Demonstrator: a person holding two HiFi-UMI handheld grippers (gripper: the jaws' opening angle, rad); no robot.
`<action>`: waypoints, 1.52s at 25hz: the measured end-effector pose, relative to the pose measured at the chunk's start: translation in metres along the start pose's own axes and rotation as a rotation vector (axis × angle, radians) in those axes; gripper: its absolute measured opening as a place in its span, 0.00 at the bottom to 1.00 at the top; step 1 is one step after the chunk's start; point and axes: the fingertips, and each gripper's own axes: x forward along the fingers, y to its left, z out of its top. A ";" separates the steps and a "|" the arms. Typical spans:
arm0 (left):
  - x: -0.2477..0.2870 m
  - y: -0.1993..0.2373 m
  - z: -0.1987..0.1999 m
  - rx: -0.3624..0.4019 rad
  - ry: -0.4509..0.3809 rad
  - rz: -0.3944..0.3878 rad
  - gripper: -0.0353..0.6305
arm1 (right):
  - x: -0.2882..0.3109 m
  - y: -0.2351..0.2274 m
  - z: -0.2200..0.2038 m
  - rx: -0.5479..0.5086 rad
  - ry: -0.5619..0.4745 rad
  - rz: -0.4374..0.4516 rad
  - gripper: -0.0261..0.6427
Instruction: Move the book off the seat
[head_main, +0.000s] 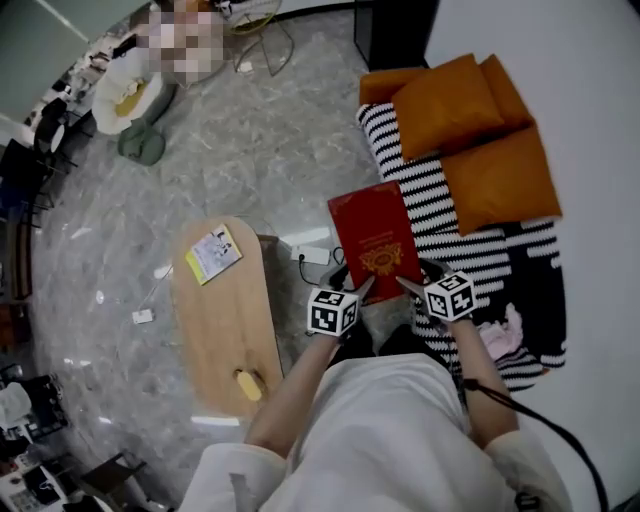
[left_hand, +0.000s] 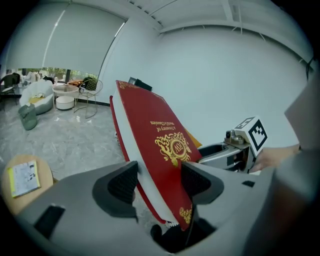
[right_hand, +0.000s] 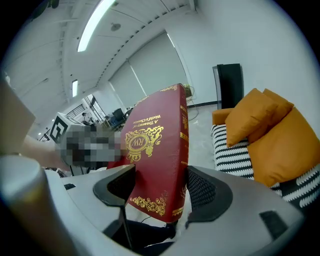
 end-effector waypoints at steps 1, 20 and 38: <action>-0.005 0.006 0.001 -0.011 -0.008 0.015 0.46 | 0.006 0.005 0.004 -0.008 0.004 0.014 0.55; -0.063 0.119 0.036 -0.306 -0.244 0.377 0.46 | 0.126 0.065 0.106 -0.349 0.185 0.363 0.55; -0.131 0.182 0.006 -0.577 -0.479 0.726 0.46 | 0.212 0.154 0.125 -0.643 0.360 0.719 0.55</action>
